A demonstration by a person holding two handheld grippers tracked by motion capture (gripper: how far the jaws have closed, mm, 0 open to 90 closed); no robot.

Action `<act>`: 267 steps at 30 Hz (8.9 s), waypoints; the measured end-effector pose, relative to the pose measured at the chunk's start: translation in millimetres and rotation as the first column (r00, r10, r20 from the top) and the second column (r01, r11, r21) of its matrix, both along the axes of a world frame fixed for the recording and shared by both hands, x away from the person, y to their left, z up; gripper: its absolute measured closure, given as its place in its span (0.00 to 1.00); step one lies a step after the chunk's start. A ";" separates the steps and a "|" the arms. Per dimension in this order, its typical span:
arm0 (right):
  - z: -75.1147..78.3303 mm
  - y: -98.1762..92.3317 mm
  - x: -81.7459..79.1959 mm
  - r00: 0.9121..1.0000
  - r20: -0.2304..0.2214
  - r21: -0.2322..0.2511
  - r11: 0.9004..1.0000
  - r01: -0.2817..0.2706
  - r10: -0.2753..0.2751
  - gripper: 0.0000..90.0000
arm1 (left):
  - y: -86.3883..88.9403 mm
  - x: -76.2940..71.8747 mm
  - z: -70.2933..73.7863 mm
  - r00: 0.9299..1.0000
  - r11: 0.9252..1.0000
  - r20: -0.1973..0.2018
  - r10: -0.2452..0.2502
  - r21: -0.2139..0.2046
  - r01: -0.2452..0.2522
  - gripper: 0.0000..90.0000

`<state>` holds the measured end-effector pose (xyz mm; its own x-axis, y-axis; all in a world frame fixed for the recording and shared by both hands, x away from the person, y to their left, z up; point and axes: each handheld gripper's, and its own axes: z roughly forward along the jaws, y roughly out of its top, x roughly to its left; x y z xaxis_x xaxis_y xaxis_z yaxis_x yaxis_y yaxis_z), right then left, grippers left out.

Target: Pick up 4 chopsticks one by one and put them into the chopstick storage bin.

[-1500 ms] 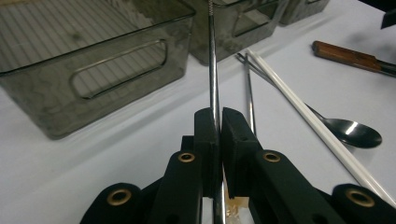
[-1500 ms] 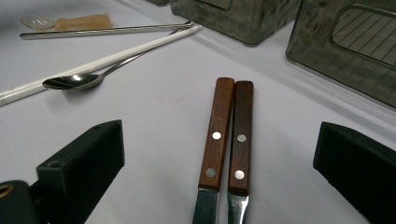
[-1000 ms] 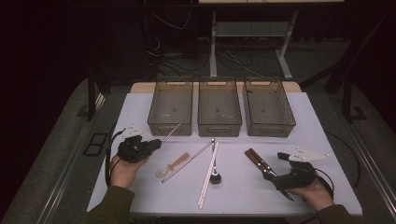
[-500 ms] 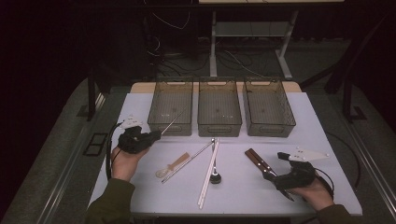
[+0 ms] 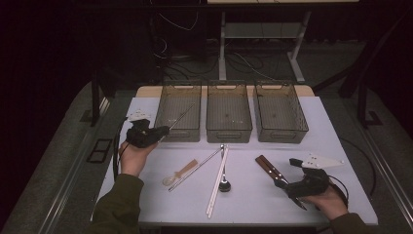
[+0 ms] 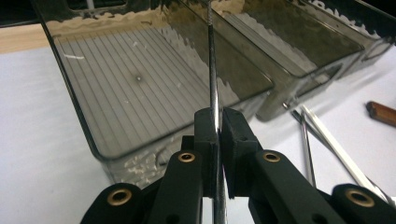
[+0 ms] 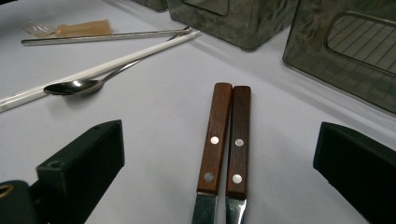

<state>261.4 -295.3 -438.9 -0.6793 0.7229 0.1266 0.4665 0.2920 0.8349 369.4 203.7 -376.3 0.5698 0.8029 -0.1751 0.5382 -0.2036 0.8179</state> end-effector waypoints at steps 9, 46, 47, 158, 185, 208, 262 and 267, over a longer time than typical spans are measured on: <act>-0.7 0.2 2.0 1.000 0.002 0.003 1.000 -0.009 0.009 0.02 | -3.3 24.8 8.8 1.000 1.000 0.000 0.024 -0.001 -0.024 0.94; -0.9 -0.3 1.7 1.000 0.000 0.009 1.000 0.000 0.000 0.02 | -21.0 113.3 -13.8 0.988 0.991 -0.089 0.124 0.062 -0.119 0.94; -0.9 -0.3 1.6 1.000 -0.001 0.010 1.000 0.001 -0.001 0.02 | -22.0 113.6 -15.1 0.987 0.990 -0.090 0.130 0.066 -0.124 0.94; 1.0 -1.8 -0.9 1.000 0.007 0.015 1.000 0.006 -0.006 0.02 | -69.5 -95.7 -47.7 0.967 0.957 0.017 -0.253 0.151 0.248 0.88; 1.2 -3.3 0.2 1.000 0.004 0.036 0.999 0.008 -0.009 0.02 | -81.5 -82.4 -66.6 0.968 0.923 -0.021 -0.249 0.297 0.244 0.88; 1.3 -3.0 0.3 1.000 0.002 0.045 0.999 0.006 -0.006 0.02 | -79.3 -77.2 -72.1 0.967 0.936 -0.083 -0.242 0.244 0.255 0.92; 1.8 -1.1 -0.3 1.000 0.007 0.057 0.998 -0.019 0.018 0.02 | -74.3 -85.0 -44.0 0.941 0.928 -0.092 -0.325 0.162 0.336 0.94; 1.4 -1.0 -0.4 1.000 0.009 0.053 0.998 -0.021 0.020 0.02 | -73.3 -86.7 -38.9 0.937 0.922 -0.086 -0.340 0.164 0.350 0.94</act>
